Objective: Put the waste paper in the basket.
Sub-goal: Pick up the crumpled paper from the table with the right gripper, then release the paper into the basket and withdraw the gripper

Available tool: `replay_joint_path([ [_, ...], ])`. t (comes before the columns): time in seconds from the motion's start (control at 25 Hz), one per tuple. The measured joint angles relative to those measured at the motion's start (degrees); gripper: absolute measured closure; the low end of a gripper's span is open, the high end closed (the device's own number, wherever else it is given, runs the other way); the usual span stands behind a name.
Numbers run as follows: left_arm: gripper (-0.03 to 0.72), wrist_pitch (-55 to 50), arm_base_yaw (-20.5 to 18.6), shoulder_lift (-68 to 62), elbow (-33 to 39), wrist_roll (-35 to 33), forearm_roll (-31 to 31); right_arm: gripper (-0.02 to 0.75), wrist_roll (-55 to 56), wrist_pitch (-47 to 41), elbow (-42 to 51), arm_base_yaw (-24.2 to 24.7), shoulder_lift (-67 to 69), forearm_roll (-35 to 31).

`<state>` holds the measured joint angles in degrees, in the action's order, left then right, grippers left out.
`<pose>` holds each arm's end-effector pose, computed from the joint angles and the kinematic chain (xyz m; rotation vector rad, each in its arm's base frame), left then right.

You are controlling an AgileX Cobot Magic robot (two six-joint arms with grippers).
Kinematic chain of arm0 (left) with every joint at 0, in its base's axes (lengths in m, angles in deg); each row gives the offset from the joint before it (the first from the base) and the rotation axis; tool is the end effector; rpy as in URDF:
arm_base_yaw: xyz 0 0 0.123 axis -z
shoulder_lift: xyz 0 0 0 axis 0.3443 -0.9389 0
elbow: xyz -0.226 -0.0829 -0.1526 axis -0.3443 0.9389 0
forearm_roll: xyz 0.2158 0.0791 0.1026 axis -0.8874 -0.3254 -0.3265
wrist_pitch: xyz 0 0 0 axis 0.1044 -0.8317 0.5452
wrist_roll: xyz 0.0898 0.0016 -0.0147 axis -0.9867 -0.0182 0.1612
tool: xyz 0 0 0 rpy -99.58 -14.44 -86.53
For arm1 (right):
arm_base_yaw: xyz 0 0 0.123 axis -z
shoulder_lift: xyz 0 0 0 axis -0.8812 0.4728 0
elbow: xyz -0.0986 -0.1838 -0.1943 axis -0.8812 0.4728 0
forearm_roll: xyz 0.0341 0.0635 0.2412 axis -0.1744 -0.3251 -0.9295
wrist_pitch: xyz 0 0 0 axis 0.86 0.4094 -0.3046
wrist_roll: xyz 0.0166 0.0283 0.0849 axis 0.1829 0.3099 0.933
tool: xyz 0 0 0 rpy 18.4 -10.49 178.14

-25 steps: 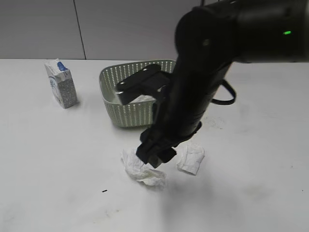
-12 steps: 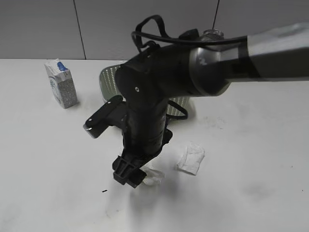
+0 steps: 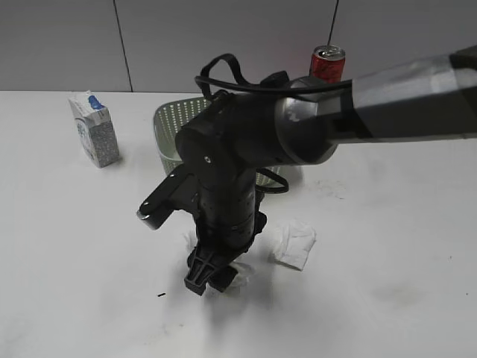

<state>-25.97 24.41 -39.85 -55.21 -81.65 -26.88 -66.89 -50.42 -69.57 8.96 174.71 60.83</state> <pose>-0.0074 -0.0110 0.2813 0.2659 1.9924 -0.1037 0.2527 0.3228 0.1125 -1.5346 2.6376 -0.0565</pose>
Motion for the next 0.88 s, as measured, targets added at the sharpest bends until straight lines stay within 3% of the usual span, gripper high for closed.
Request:
replay_joint_path([
  [0.32,0.129,0.00,0.00,0.00,0.00,0.00,0.00,0.705,0.00,-1.46,-0.14,0.00,0.00,-1.52],
  [0.64,0.131,0.00,0.00,0.00,0.00,0.00,0.00,0.728,-0.05,-5.09,-8.56,0.00,-6.40,-1.52],
  [0.76,0.134,0.00,0.00,0.00,0.00,0.00,0.00,0.728,-0.05,-2.95,-13.96,0.00,-8.89,3.07],
  [0.88,0.144,0.00,0.00,0.00,0.00,0.00,0.00,0.729,-0.05,4.87,-18.00,0.16,-9.52,11.12],
])
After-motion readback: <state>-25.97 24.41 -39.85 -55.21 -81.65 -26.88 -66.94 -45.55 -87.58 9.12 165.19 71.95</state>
